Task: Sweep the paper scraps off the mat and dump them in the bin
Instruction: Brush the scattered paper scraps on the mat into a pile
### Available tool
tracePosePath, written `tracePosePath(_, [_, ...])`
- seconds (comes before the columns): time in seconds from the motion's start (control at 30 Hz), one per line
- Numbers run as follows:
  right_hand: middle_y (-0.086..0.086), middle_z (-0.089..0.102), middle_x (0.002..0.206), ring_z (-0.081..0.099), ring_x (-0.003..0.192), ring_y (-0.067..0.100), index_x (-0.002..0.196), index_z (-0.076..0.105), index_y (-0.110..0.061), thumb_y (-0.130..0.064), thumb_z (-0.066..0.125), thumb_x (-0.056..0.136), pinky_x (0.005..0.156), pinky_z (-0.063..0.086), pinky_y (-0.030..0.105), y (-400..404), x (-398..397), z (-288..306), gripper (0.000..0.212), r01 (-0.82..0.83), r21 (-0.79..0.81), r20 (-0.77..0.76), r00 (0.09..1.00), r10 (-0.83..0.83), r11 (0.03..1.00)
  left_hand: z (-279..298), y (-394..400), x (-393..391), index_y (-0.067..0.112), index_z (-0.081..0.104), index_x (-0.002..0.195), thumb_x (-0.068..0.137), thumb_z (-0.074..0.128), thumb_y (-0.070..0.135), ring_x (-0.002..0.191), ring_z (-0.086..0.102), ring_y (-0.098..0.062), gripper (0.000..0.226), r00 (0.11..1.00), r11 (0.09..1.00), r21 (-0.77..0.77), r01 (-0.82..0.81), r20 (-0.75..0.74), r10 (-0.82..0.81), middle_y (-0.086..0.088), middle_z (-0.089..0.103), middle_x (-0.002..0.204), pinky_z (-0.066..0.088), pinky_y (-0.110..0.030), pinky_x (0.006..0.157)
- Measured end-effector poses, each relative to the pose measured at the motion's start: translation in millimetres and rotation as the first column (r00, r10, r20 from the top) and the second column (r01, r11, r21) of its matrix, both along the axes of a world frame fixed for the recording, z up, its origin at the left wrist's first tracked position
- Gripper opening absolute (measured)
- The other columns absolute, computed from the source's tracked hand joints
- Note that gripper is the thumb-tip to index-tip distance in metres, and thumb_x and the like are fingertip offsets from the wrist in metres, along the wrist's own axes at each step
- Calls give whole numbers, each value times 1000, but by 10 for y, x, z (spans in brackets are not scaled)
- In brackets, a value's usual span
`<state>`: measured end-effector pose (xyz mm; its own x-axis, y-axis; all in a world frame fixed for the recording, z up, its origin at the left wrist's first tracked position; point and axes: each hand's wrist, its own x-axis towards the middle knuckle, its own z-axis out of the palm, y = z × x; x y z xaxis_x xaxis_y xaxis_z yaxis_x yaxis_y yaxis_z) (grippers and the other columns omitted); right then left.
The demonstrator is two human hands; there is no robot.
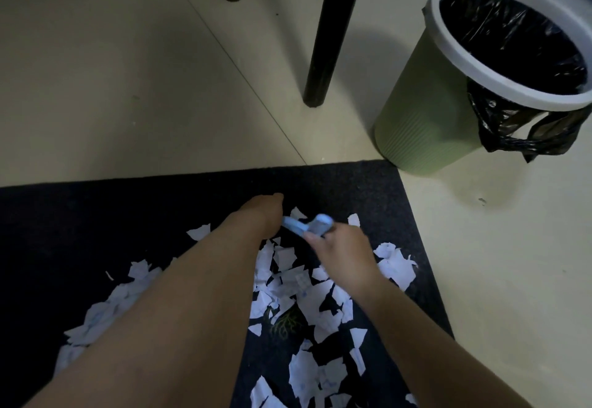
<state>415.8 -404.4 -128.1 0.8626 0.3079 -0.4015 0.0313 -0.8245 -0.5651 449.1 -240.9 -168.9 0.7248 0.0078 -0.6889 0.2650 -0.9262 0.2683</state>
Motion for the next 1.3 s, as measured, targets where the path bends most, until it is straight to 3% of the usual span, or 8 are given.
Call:
tracePosePath(0.13, [-1, 44, 51, 35, 43, 14, 69, 62, -6, -35, 56, 92, 44, 30, 26, -257, 212, 141, 38, 294, 90, 39, 954, -299, 951, -6, -2, 2, 5, 15, 152, 95, 54, 9, 126, 46, -26, 70, 1000, 1000, -29, 7, -17, -7, -15, 39, 144, 41, -30, 101])
tracePosePath(0.33, [-8, 46, 58, 45, 51, 12, 118, 64, -25, -35, 51, 95, 52, 36, 25, -431, 321, -47, 28, 334, -144, 257, 922, -290, 932, -13, -13, 10, 2, 21, 149, 96, 53, 8, 122, 49, -25, 62, 1000, 1000, -29, 2, -28, -3, -16, 43, 139, 43, -29, 98])
tracePosePath(0.5, [3, 48, 50, 36, 43, 13, 69, 64, -13, -31, 55, 94, 44, 29, 27, -250, -58, -157, 32, 238, 31, 36, 970, -240, 971, 0, 7, 25, 5, 19, 151, 96, 54, 10, 121, 49, -22, 66, 1000, 1000, -25, -2, -26, 2, -14, 40, 143, 43, -28, 98])
tracePosePath(0.63, [8, 69, 75, 64, 68, 22, 96, 71, -8, -27, 58, 93, 64, 52, 36, -259, 141, 21, 23, 554, 410, -128, 821, -556, 724, 5, 33, 1, 5, 20, 150, 95, 55, 9, 125, 47, -25, 66, 1000, 999, -47, 18, -15, -19, -15, 40, 143, 42, -30, 100])
tracePosePath(0.83, [0, 39, 52, 41, 52, 22, 51, 36, -13, -33, 51, 95, 52, 28, 26, -322, 533, -114, 51, 645, 126, 204, 727, -656, 754, 4, 147, -27, 5, 33, 143, 92, 55, 3, 97, 53, -20, 55, 993, 999, -50, 11, 118, -5, -10, 52, 112, 49, -34, 87])
tracePosePath(0.97, [7, 50, 54, 44, 46, 19, 58, 55, -3, -33, 55, 94, 46, 33, 24, -180, 313, -158, 47, 502, 113, 6, 863, -506, 857, -50, 199, -59, 7, 36, 141, 92, 54, 5, 86, 48, -17, 52, 994, 999, 12, 41, 103, -42, -13, 56, 112, 49, -33, 78])
tracePosePath(1.1, [11, 71, 85, 68, 78, 22, 80, 70, -15, -24, 59, 92, 72, 57, 35, -295, 164, -28, 19, 491, 327, -253, 869, -426, 808, -30, 182, -42, 7, 33, 142, 92, 56, 8, 88, 47, -17, 56, 996, 999, 27, 43, 78, -45, -15, 54, 119, 49, -33, 78])
tracePosePath(1.3, [19, 46, 53, 44, 53, 36, 56, 46, 4, -35, 53, 94, 50, 36, 37, -958, 173, 88, 55, 639, 80, 208, 740, -639, 765, 66, -256, -77, 9, 54, 119, 87, 54, 4, 116, 50, -25, 33, 971, 978, 112, 178, 140, -193, -8, 55, 123, 41, -44, 103])
